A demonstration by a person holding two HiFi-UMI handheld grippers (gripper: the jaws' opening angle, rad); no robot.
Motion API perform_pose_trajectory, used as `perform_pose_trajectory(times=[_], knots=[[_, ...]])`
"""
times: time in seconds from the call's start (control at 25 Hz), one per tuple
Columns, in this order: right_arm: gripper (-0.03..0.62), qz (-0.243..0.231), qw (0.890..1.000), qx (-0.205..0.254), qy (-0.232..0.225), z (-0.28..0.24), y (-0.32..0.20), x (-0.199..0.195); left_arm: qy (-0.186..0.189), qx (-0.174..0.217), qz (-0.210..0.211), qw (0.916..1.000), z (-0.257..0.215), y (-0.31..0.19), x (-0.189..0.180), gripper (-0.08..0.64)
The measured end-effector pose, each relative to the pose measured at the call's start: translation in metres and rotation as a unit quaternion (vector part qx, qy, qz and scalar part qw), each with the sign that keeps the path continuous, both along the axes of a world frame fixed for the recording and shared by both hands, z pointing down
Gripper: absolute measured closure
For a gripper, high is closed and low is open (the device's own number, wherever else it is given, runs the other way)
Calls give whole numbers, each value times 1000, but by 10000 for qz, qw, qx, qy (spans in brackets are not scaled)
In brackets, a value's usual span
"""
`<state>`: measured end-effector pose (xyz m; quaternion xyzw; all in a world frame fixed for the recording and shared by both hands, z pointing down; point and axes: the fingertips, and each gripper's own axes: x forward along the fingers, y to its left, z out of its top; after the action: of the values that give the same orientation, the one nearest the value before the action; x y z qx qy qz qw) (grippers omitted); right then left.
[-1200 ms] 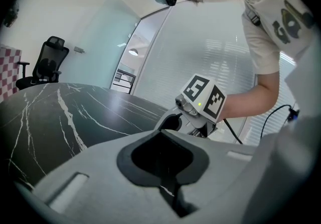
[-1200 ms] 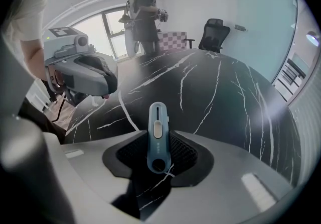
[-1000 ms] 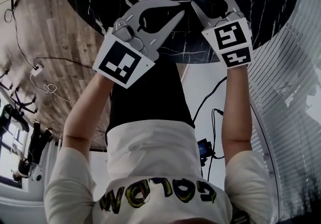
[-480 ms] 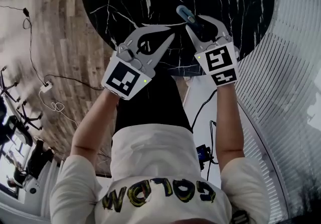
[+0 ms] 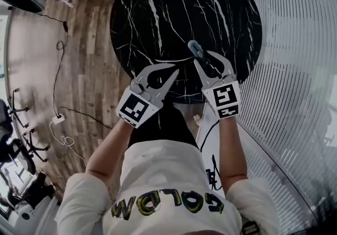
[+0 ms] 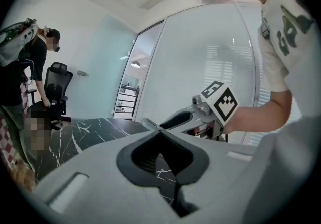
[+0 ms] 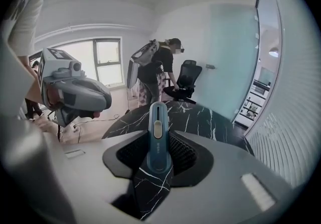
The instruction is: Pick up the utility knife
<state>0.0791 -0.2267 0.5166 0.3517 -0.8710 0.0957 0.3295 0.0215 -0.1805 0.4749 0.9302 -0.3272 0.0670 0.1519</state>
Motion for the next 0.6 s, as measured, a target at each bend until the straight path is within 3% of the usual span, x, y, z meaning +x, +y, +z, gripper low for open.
perform_pose_trajectory(times=[0.24,0.6], knots=[[460,278,9987,277,-334,-52,22,5,87,-100,-263,9996,-40,24,-13,558],[460,431,9914,887,-863,-142,48,0,393,128,-476,9980,-115,38,-21,558]])
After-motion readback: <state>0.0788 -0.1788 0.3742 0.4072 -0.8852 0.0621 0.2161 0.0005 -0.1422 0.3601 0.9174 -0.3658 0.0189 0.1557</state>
